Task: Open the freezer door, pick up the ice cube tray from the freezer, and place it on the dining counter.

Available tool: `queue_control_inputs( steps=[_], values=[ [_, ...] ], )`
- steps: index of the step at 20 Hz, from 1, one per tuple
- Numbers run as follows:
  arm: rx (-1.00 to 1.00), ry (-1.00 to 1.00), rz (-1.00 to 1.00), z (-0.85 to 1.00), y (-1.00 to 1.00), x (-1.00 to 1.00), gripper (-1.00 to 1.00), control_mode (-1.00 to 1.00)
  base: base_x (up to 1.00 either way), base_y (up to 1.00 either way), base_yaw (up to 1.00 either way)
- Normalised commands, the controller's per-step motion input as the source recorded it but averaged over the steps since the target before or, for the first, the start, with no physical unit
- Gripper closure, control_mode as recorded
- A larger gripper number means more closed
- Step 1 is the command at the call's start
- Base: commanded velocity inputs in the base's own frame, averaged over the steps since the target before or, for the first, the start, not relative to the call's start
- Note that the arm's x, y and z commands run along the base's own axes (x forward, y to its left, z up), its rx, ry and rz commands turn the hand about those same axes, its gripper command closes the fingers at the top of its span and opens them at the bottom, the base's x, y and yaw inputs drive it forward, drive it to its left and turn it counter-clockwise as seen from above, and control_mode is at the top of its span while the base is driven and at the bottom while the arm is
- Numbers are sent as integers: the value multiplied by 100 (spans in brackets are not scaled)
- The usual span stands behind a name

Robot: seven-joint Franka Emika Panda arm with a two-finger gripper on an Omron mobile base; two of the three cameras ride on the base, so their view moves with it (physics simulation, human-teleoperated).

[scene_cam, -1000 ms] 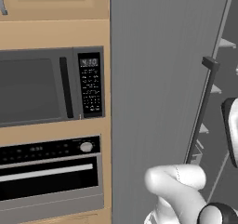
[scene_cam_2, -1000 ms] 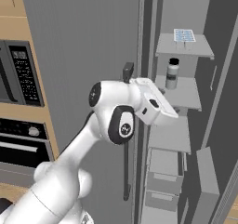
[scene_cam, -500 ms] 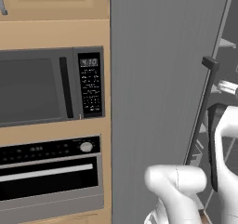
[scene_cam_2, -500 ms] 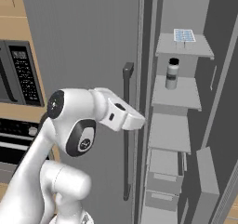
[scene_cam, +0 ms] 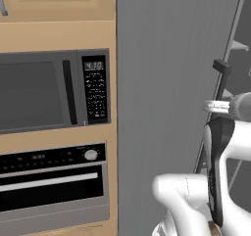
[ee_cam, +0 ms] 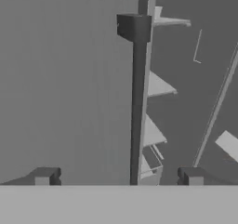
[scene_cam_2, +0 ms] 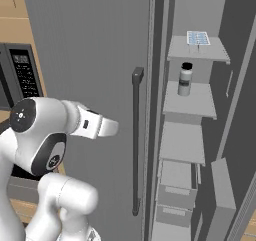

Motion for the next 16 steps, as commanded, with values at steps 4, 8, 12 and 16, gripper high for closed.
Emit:
queue_control_inputs(
  steps=[4,8,12,16],
  values=[
    [1,14,25,14,91,-11,-100,-100,0,0,0],
    [0,5,7,31,31,-5,-100,-100,0,0,0],
    [0,1,0,14,19,-10,-100,-100,0,0,0],
    [0,4,0,5,31,-34,-100,-100,0,0,0]
  ],
)
